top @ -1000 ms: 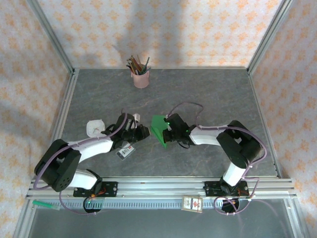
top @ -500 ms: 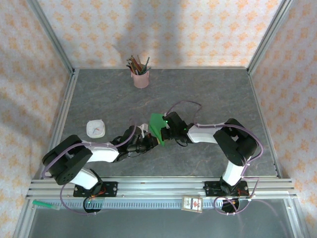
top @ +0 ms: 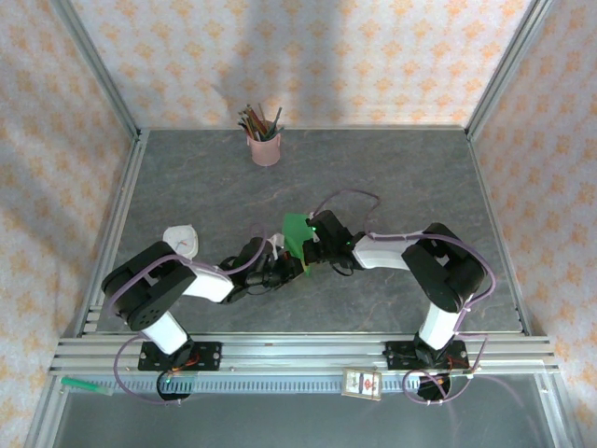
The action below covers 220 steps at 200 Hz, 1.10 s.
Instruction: Fold a paper plane with a square sheet of paper (pick it up from the middle)
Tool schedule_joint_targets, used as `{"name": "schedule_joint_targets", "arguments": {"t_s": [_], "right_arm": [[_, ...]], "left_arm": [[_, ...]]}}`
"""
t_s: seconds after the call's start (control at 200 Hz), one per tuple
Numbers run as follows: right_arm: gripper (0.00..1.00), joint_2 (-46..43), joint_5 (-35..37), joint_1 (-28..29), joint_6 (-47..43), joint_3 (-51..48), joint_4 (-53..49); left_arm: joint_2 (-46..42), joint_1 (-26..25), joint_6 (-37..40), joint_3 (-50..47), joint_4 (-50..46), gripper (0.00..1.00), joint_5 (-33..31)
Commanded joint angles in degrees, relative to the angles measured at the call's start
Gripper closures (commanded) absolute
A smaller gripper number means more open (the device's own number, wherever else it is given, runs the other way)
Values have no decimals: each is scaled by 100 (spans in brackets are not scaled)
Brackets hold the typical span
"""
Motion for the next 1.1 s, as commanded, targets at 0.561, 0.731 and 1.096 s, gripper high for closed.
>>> {"name": "schedule_joint_targets", "arguments": {"t_s": [0.561, 0.731, 1.096], "right_arm": [[100, 230, 140, -40, 48, -177, -548], [100, 223, 148, -41, 60, -196, -556], [100, 212, 205, -51, 67, -229, -580]], "left_arm": [[560, -154, 425, 521, -658, 100, -325], [615, -269, 661, 681, -1286, 100, -684], [606, -482, 991, 910, -1965, 100, -1013]]}}
